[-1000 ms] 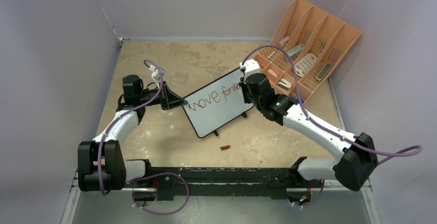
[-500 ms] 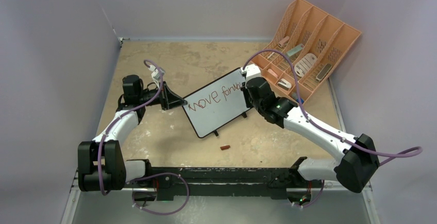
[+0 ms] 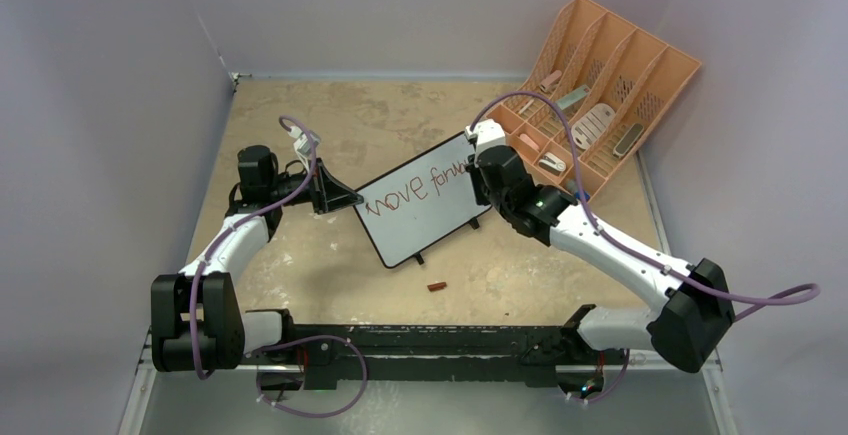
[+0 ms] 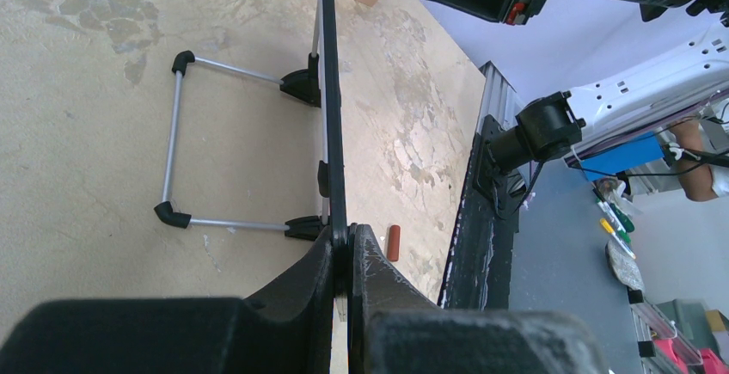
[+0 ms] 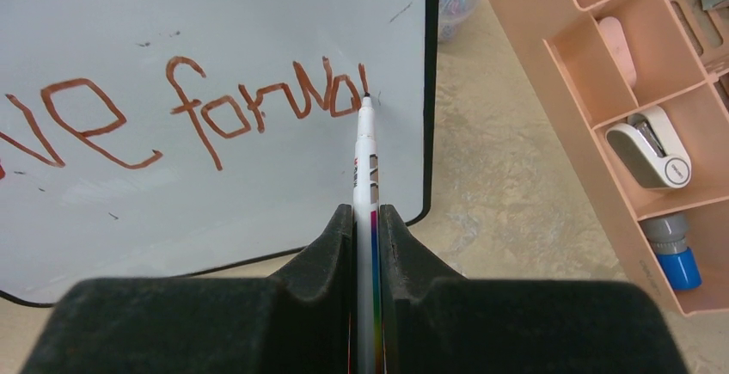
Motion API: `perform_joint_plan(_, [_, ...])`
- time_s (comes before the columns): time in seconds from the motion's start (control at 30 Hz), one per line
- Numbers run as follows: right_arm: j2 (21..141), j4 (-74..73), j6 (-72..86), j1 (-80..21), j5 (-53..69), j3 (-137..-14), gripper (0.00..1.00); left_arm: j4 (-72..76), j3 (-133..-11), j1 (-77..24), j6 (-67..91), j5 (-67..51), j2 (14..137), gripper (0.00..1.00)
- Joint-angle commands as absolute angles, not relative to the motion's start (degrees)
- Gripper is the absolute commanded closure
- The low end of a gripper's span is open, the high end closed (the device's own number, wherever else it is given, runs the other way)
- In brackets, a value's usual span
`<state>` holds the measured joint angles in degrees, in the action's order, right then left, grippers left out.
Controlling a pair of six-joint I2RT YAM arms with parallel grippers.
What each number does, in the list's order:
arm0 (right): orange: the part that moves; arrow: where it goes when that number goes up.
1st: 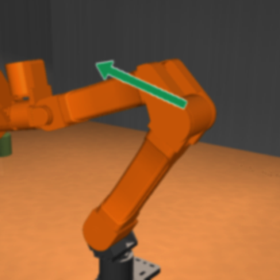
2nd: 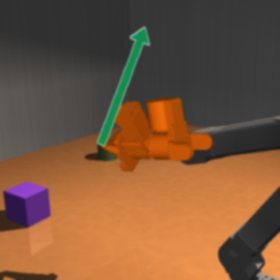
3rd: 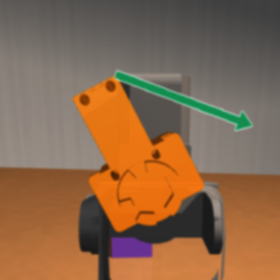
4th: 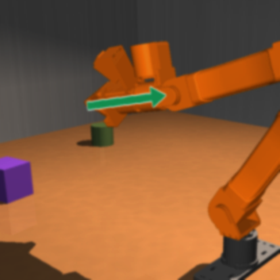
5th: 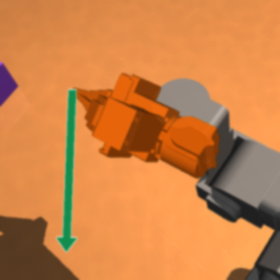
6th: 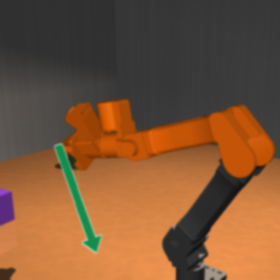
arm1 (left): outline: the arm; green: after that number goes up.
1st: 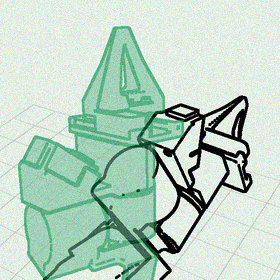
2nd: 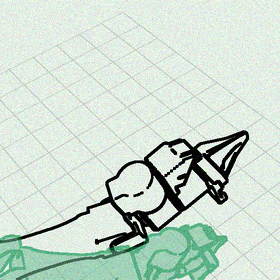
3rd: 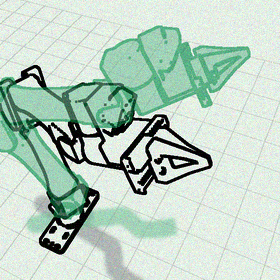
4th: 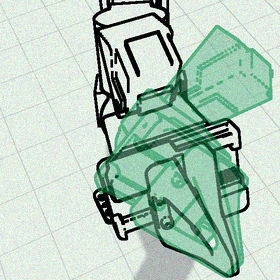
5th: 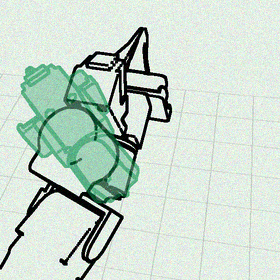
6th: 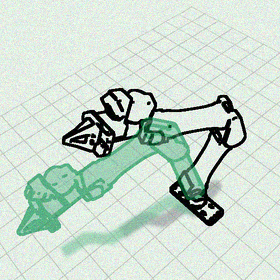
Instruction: Write a sentence on the whiteboard
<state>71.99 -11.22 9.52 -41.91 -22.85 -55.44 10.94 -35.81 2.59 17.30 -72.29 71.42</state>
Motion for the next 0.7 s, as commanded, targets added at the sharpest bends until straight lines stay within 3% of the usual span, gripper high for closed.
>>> perform_joint_plan(0.0, [72.5,-8.8,8.6,-41.6,-22.6,-59.2,1.0,10.1,-37.3,2.4,14.4,-72.1,72.0,1.0])
perform_joint_plan(0.67, [73.0,-7.6,8.4,-40.8,-24.6,-59.2,1.0,10.1,-37.3,2.3,14.2,-72.2,72.1,1.0])
